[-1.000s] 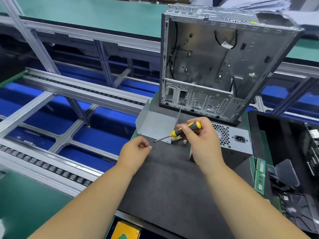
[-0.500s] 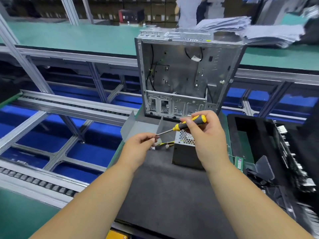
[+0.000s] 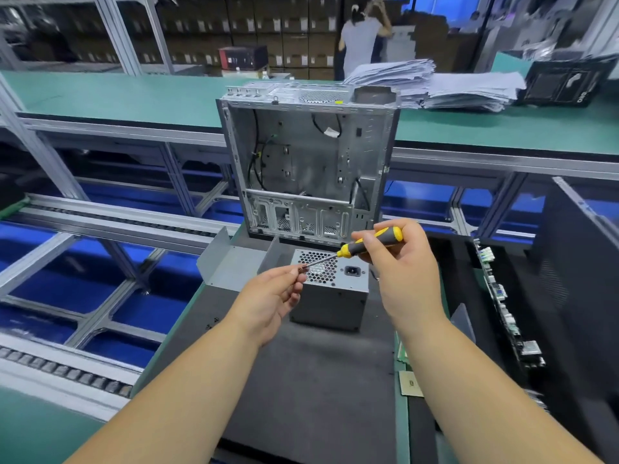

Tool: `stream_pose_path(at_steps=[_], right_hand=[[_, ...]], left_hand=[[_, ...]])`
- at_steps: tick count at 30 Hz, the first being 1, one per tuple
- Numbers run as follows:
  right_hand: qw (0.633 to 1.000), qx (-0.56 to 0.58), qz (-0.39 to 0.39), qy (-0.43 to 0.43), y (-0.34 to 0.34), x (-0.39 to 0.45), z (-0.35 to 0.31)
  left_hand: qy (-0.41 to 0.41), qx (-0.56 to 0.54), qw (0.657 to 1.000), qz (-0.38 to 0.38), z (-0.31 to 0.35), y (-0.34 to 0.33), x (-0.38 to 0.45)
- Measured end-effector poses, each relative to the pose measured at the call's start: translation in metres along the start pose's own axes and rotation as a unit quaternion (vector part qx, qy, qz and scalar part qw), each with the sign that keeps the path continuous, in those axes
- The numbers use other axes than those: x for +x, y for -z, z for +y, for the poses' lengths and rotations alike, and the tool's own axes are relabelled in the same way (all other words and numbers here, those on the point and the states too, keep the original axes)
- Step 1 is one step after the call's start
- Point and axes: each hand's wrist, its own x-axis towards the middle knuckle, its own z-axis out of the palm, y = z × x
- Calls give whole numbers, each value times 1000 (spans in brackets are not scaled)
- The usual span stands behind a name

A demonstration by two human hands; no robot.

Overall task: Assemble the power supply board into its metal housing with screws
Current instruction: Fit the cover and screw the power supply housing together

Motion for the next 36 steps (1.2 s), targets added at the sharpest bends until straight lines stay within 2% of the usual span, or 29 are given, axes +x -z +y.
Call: stream_pose_path(at_steps=[8, 15, 21, 26, 29, 32, 34, 36], right_hand=[[1000, -4, -27, -6, 33, -5, 3], [996, 32, -88, -11, 34, 0, 8], [995, 49, -86, -14, 21, 10, 9], [998, 12, -61, -8, 4, 18, 5], [997, -34, -64, -11, -8, 22, 2], [991, -102, -81, -12, -23, 26, 0], [985, -147, -94, -14, -34, 28, 0], [975, -197, -105, -14, -45, 30, 1]], left_hand=[[-6, 14, 1000, 26, -19, -30, -14], [-2, 47, 999, 26, -21, -29, -9], [-87, 163, 983, 12, -11, -12, 5], [-137, 212, 968, -12, 0, 5, 12], [-134, 229, 964, -5, 7, 19, 22], [-142, 300, 943, 21, 13, 36, 35], [-118, 350, 929, 22, 14, 46, 45], [-59, 373, 926, 10, 12, 54, 53]])
